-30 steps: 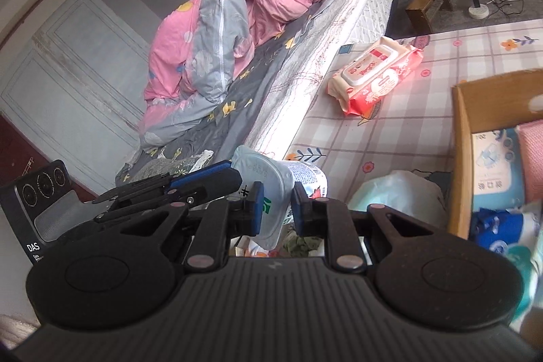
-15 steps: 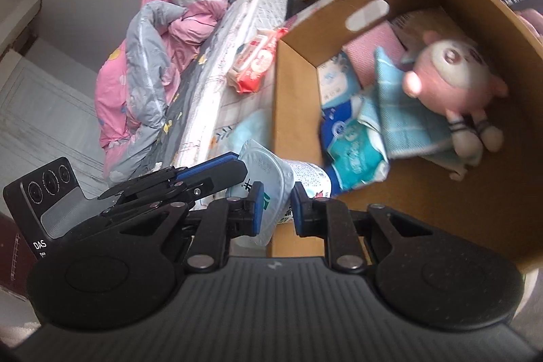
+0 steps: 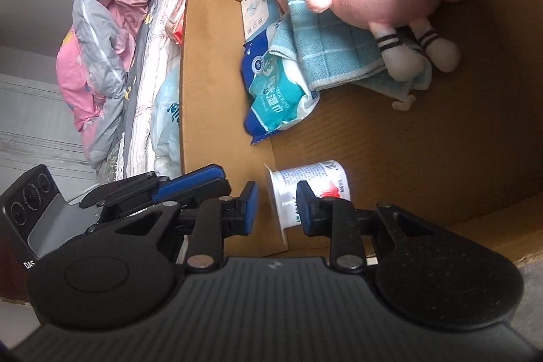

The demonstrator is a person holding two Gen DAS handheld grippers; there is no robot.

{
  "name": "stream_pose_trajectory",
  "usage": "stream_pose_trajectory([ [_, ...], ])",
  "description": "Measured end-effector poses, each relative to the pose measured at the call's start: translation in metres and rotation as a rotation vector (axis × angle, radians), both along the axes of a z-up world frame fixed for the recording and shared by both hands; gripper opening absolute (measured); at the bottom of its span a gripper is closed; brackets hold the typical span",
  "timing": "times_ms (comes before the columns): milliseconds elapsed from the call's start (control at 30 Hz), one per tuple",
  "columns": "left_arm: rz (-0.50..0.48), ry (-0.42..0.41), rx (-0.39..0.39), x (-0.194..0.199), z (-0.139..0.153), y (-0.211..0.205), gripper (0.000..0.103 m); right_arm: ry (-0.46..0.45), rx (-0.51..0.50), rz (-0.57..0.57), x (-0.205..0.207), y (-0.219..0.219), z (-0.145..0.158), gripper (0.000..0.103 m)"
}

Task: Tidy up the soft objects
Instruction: 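Carry the yogurt cup over the cardboard box with the right gripper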

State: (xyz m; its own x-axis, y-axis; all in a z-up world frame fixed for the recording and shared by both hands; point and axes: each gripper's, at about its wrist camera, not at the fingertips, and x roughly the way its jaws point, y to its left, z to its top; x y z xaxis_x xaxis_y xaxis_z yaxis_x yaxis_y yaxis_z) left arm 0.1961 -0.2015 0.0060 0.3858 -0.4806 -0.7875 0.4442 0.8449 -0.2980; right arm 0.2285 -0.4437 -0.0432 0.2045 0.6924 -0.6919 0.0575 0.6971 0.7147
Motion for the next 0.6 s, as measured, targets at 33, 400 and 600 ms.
stream_pose_trajectory([
  [33,0.003,-0.007,-0.005,0.0,0.003,0.001,0.016,0.003,-0.006,0.0,0.003,0.0,-0.001,0.026],
  [400,0.064,-0.121,-0.037,-0.018,0.038,0.04,0.022,-0.06,-0.024,-0.026,0.021,0.009,-0.003,0.048],
  [600,0.149,-0.153,-0.028,-0.03,0.045,0.078,0.027,-0.117,-0.147,0.067,0.028,0.046,0.003,0.053],
])
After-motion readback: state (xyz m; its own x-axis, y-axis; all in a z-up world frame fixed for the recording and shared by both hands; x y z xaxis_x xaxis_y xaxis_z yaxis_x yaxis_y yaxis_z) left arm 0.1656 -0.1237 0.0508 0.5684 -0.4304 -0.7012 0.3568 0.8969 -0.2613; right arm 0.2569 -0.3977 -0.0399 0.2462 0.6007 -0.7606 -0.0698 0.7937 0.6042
